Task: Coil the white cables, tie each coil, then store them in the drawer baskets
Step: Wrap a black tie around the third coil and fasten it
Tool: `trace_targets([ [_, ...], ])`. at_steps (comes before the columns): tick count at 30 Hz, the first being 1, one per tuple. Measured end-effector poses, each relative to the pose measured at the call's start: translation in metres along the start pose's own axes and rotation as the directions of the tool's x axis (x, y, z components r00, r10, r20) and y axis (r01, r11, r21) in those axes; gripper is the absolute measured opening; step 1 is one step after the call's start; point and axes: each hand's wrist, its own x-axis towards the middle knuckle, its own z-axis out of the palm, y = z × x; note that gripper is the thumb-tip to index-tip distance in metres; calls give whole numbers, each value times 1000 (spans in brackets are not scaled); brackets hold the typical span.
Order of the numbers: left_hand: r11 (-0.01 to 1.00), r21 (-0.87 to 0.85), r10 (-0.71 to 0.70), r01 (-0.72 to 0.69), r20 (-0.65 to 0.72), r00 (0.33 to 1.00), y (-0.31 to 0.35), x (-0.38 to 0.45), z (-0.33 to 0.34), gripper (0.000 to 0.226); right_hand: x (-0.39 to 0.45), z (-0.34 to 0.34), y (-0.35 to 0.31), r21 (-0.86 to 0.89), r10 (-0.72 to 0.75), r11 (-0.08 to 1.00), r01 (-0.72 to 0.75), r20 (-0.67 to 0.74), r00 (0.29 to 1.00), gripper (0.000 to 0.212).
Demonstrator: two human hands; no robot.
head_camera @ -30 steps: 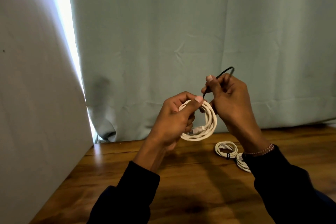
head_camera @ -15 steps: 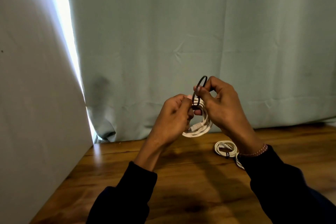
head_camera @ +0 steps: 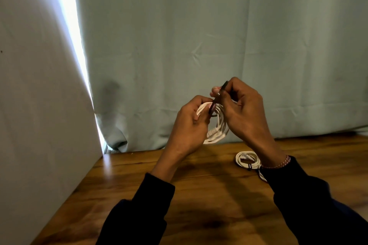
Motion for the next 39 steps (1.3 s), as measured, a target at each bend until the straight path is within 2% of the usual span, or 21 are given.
trace_targets([
  [6, 999, 3, -34, 34, -64, 997, -5, 1, 2, 18, -4, 3, -1, -20, -146, 989, 147, 57, 988, 14],
  [9, 999, -7, -39, 39, -84, 996, -3, 1, -1, 18, -4, 3, -4, -7, -153, 988, 154, 50, 987, 16],
  [13, 996, -65, -58, 55, -48, 997, 4, -1, 1, 17, -1, -2, -5, 15, -65, 998, 65, -4, 998, 21],
  [16, 998, -64, 21, -21, 13, 1000, 13, -4, 4, 19, 5, -10, -4, -10, 20, 1000, -21, -49, 999, 26],
  [26, 995, 4, 100, -102, 135, 986, 17, -9, 2, 16, 8, -14, 1, 77, 224, 971, -227, 46, 974, 23],
  [29, 997, 14, 76, -77, 93, 993, 15, -8, 6, 14, 8, -12, 0, 45, 209, 977, -210, 30, 978, 22],
  [34, 995, 92, 46, -39, -75, 996, 11, -5, 13, 15, 7, -15, -6, 47, 146, 988, -148, 34, 989, 22],
  [39, 998, 27, -54, 59, -145, 988, 4, -2, 8, 15, -3, -7, -13, 10, -13, 1000, 12, 57, 998, 31],
])
